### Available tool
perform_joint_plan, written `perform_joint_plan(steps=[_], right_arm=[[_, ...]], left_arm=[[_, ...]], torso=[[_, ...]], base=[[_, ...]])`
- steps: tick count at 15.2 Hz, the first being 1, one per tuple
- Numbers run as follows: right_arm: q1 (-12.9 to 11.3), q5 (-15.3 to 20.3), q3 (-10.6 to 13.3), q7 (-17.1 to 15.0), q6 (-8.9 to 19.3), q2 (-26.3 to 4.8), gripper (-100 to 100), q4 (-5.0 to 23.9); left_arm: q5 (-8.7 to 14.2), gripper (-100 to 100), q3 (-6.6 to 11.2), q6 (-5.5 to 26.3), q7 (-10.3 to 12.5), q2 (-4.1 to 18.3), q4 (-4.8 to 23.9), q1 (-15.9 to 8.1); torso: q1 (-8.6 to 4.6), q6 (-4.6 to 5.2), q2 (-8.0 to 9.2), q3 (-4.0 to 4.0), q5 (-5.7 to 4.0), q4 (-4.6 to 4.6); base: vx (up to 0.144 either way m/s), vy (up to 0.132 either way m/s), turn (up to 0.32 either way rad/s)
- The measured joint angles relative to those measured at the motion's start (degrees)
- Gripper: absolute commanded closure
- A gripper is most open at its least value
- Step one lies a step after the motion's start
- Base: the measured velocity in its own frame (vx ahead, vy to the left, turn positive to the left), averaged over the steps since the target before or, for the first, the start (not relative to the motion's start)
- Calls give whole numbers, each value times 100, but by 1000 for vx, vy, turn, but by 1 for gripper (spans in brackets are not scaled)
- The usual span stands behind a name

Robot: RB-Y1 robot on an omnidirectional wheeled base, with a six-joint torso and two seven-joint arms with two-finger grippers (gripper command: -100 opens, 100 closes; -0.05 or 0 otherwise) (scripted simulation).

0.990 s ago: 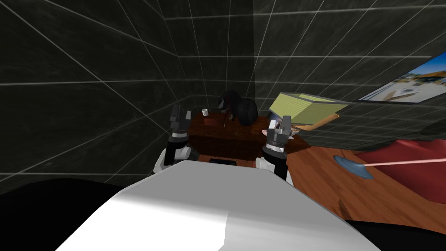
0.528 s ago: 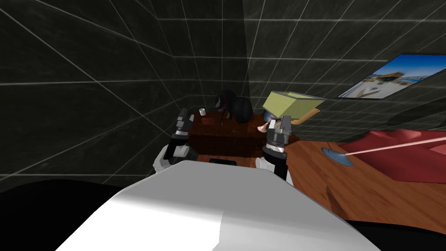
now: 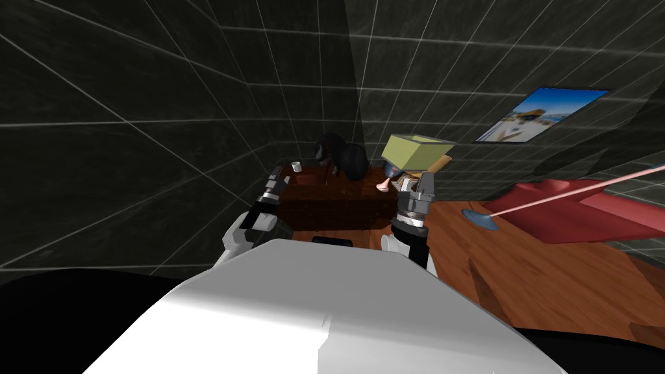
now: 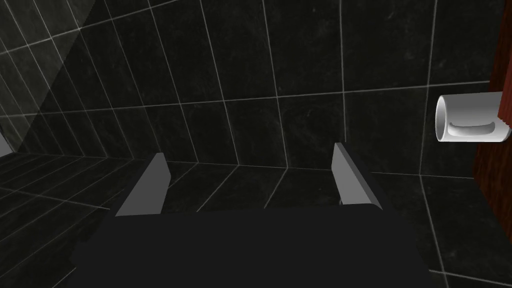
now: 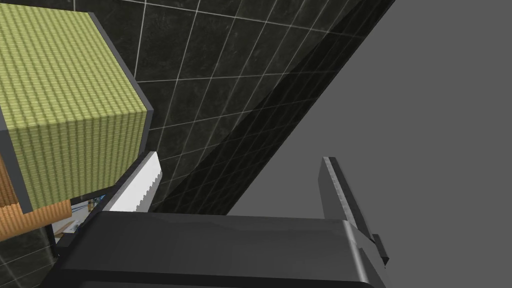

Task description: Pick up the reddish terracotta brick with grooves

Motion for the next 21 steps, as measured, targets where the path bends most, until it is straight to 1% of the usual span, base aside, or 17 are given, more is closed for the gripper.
perform_joint_plan(steps=[2, 3, 4, 5, 6, 8, 10, 11, 12, 13, 15, 16, 18, 21], right_arm=[[-1, 0, 0, 0, 0, 0, 0, 0], [0, 0, 0, 0, 0, 0, 0, 0], [-1, 0, 1, 0, 0, 0, 0, 0], [-1, 0, 0, 0, 0, 0, 0, 0], [0, 0, 0, 0, 0, 0, 0, 0], [-1, 0, 0, 0, 0, 0, 0, 0], [1, 0, 0, 0, 0, 0, 0, 0], [0, 0, 0, 0, 0, 0, 0, 0], [0, 0, 0, 0, 0, 0, 0, 0], [0, 0, 0, 0, 0, 0, 0, 0], [0, 0, 0, 0, 0, 0, 0, 0], [0, 0, 0, 0, 0, 0, 0, 0], [0, 0, 0, 0, 0, 0, 0, 0], [0, 0, 0, 0, 0, 0, 0, 0]], left_arm=[[169, -100, 8, 240, -2, 204, 168, -75], [209, -100, 10, 341, 1, 250, 218, -99], [326, -100, 48, 477, 23, 394, 279, -133], [404, -100, 45, 616, 27, 473, 388, -188], [432, -100, 22, 698, 15, 498, 487, -221], [609, -100, 18, 837, 13, 680, 740, -254], [703, -100, 56, 1021, 44, 808, 787, -279], [806, -100, 66, 1128, 61, 927, 920, -371], [893, -100, 80, 1258, 71, 1015, 994, -402], [923, -100, 79, 1392, 63, 1030, 1016, -428], [1157, -100, 128, 1639, 110, 1298, 1210, -467], [1204, -100, 130, 1761, 118, 1342, 1263, -488], [1406, -100, 115, 1980, 129, 1552, 1553, -602], [1582, -100, 165, 2293, 153, 1722, 1665, -591]], torso=[[-3, 2, 3, 1, -1, 0], [-2, 0, 0, 0, -1, 0], [-3, 3, -1, -1, -2, 0], [-3, 3, -1, -1, -1, -1], [-1, 0, -4, -2, 0, -1], [-3, 3, -3, -2, -1, -1], [0, -2, -10, -5, -1, -2], [-1, 4, -11, -7, -1, -2], [-2, 4, -10, -6, -1, -2], [-2, 1, -10, -6, -1, -2], [-2, 2, -8, -5, -2, -2], [-1, 0, -9, -5, 0, -2], [-1, 3, -9, -5, -1, -2], [-1, 3, -12, -7, -1, -3]], base=[[-54, -12, -107], [-49, -17, -166], [-52, -12, -179], [-37, -4, -65], [-43, -17, -208], [-42, -14, -125], [-22, -9, -44], [-36, -17, -227], [-28, -8, -103], [-33, -20, -191], [-34, -12, -124], [-36, -16, -192], [-31, -12, -146], [-20, -11, -119]])
